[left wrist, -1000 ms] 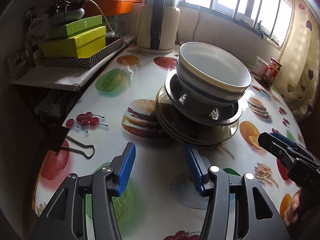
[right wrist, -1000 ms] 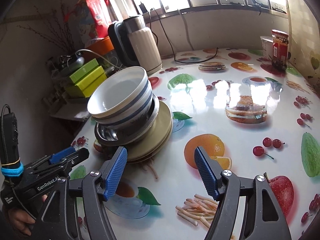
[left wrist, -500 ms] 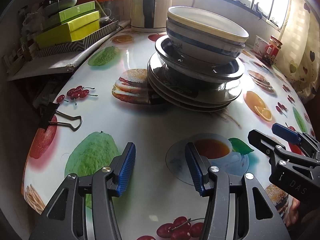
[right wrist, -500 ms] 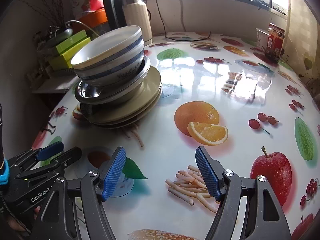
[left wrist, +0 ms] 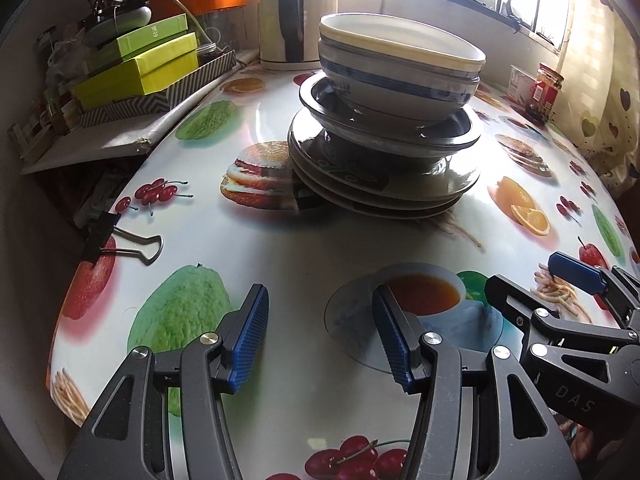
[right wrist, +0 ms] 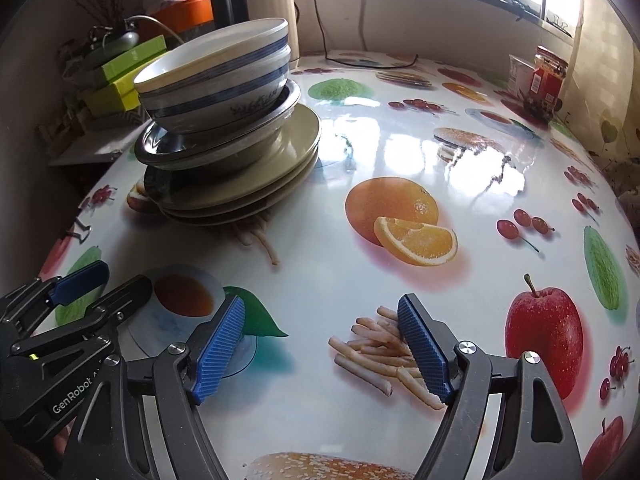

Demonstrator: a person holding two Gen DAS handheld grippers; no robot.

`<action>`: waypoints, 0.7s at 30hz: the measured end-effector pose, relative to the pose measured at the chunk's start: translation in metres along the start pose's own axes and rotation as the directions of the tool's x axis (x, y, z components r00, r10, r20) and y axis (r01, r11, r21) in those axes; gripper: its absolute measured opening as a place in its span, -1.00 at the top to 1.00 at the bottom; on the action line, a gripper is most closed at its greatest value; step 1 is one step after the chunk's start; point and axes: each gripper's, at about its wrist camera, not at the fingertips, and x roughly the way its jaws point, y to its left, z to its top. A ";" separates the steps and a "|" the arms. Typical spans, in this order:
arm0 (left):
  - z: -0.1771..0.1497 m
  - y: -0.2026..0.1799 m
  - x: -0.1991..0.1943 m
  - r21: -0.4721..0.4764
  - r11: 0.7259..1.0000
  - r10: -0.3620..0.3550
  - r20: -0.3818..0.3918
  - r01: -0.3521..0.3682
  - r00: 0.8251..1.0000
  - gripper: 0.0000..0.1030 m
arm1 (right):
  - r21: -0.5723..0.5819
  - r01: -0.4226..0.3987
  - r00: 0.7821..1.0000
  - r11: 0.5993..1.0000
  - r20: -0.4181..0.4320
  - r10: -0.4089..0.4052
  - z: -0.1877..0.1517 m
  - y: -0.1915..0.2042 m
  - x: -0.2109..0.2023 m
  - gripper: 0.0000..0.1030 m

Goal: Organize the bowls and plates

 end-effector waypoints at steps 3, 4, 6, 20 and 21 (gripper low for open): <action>0.000 -0.001 0.000 -0.002 1.000 0.009 0.004 -0.009 1.000 -0.08 | -0.007 0.011 1.000 1.000 0.005 -0.011 -0.001 0.002 0.000 -0.62; 0.000 -0.002 0.000 -0.002 1.000 0.011 0.006 -0.011 1.000 -0.08 | -0.010 0.017 1.000 1.000 0.004 -0.017 -0.002 0.002 0.001 -0.65; 0.000 -0.001 0.000 -0.007 1.000 0.009 0.007 -0.009 1.000 -0.08 | -0.015 0.032 0.999 0.999 0.004 -0.032 -0.002 0.003 0.002 -0.66; 0.001 0.000 0.000 -0.008 1.000 0.011 0.009 -0.011 1.000 -0.08 | -0.005 0.054 0.998 0.999 0.013 -0.054 -0.004 0.004 0.001 -0.70; 0.001 0.000 0.000 -0.008 1.000 0.011 0.009 -0.011 1.000 -0.08 | -0.005 0.054 0.998 0.999 0.014 -0.054 -0.004 0.004 0.001 -0.70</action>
